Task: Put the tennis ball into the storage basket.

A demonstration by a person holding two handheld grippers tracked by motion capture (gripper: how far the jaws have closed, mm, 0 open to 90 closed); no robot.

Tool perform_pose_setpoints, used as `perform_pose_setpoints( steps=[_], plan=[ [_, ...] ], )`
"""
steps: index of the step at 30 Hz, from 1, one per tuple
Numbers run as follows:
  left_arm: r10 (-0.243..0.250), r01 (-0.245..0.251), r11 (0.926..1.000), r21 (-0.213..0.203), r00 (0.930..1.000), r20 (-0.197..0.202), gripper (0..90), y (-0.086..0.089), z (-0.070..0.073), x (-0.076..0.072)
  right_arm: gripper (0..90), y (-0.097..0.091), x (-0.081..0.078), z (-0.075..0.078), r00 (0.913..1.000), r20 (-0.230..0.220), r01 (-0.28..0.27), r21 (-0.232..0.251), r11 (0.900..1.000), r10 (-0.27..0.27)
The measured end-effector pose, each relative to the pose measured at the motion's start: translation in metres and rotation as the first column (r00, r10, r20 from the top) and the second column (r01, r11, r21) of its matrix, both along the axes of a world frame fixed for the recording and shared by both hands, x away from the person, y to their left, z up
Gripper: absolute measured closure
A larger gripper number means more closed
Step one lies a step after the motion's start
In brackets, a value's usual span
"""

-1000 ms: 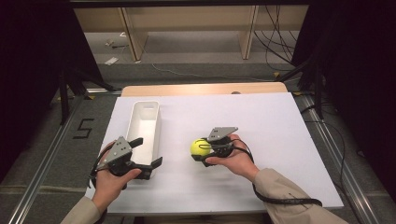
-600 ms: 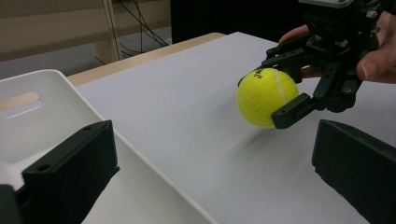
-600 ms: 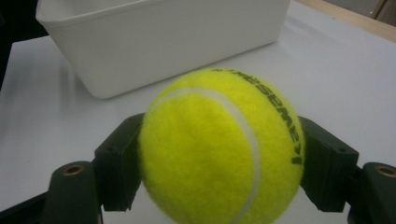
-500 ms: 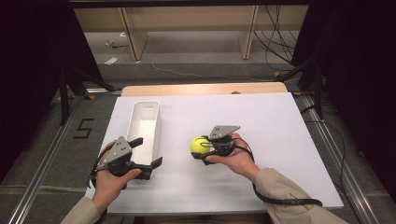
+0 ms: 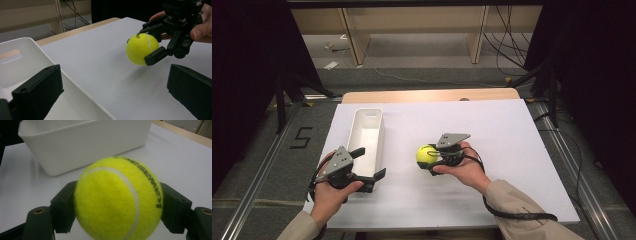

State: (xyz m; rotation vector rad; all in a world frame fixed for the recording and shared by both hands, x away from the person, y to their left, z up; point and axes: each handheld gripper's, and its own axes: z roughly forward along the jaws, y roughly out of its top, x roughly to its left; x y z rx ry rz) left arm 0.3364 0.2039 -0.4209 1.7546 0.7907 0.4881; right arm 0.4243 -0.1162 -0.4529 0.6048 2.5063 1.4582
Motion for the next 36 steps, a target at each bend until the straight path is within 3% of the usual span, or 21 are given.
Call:
perform_pose_setpoints(
  steps=[36],
  plan=[
    [0.000,0.000,1.0000,0.000,1.0000,0.000,0.0,-0.0005,0.0001,0.0001,26.7,0.0006,0.0030,0.0073,0.9997,0.000,0.023,0.048,0.9986,-0.023]
  ],
)
